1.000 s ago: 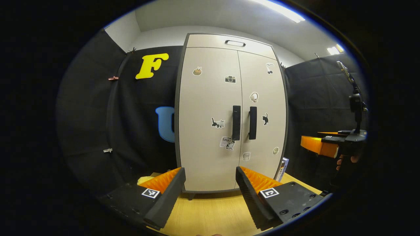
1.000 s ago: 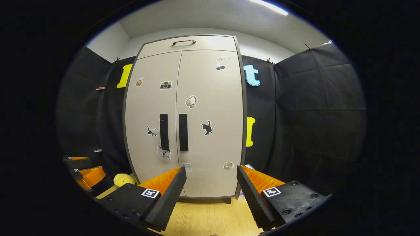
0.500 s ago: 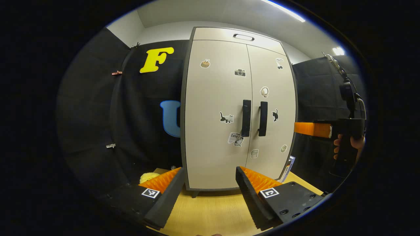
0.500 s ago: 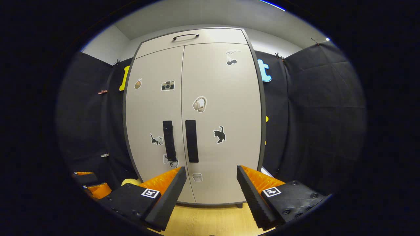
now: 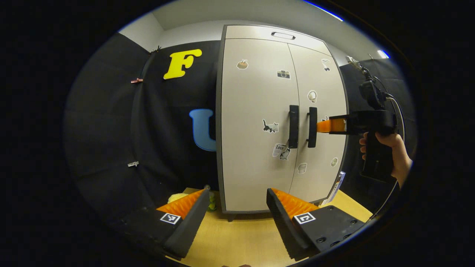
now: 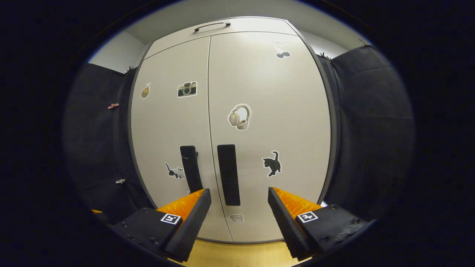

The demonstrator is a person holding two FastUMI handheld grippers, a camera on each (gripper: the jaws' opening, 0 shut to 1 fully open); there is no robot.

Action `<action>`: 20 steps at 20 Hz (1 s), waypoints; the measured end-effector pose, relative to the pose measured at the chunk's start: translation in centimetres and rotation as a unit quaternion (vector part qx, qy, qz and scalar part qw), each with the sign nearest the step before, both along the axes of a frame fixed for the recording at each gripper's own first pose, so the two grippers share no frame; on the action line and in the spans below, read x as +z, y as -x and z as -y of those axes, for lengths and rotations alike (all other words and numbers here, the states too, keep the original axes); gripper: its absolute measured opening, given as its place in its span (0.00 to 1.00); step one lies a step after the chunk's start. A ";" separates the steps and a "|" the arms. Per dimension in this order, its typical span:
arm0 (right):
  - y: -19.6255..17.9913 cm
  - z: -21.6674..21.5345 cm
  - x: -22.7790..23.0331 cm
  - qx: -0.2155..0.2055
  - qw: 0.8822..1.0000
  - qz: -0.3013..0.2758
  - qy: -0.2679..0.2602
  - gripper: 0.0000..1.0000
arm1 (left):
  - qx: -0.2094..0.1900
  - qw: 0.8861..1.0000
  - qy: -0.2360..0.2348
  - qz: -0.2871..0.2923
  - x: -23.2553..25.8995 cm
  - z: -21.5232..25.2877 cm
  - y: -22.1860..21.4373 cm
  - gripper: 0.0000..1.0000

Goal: Open the right door of the double-door shoe cabinet with the right hand, and open the left door with the left hand.

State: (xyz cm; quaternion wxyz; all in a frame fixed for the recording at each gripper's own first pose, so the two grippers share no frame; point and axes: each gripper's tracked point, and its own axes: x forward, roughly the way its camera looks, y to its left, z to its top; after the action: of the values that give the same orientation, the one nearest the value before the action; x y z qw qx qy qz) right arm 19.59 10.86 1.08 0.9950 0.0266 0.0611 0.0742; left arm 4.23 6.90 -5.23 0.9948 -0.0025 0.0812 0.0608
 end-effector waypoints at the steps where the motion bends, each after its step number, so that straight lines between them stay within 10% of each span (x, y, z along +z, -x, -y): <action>1: -0.9 -0.3 -0.1 -0.001 1.000 0.002 0.004 0.97 | 0.004 1.000 0.001 -0.003 -0.1 -0.3 -0.1 0.95; 11: -6.2 -1.7 -1.1 -0.026 1.000 -0.009 0.008 0.96 | 0.040 0.999 0.015 -0.020 -1.9 -2.4 0.6 0.95; 17: -6.0 -2.4 -0.6 -0.032 0.999 -0.006 0.014 0.37 | 0.047 0.998 0.036 -0.020 -2.3 -2.8 1.3 0.95; 20: -6.3 -2.5 -0.9 -0.032 0.999 -0.014 0.007 0.37 | 0.044 0.998 0.036 -0.017 -2.1 -2.7 1.7 0.95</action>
State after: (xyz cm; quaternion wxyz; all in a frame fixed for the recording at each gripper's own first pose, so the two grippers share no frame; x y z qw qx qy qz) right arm 25.89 13.32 0.23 0.9961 0.0221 0.0748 0.0417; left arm 2.53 9.61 -7.30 0.9890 -0.0404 0.0997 0.1018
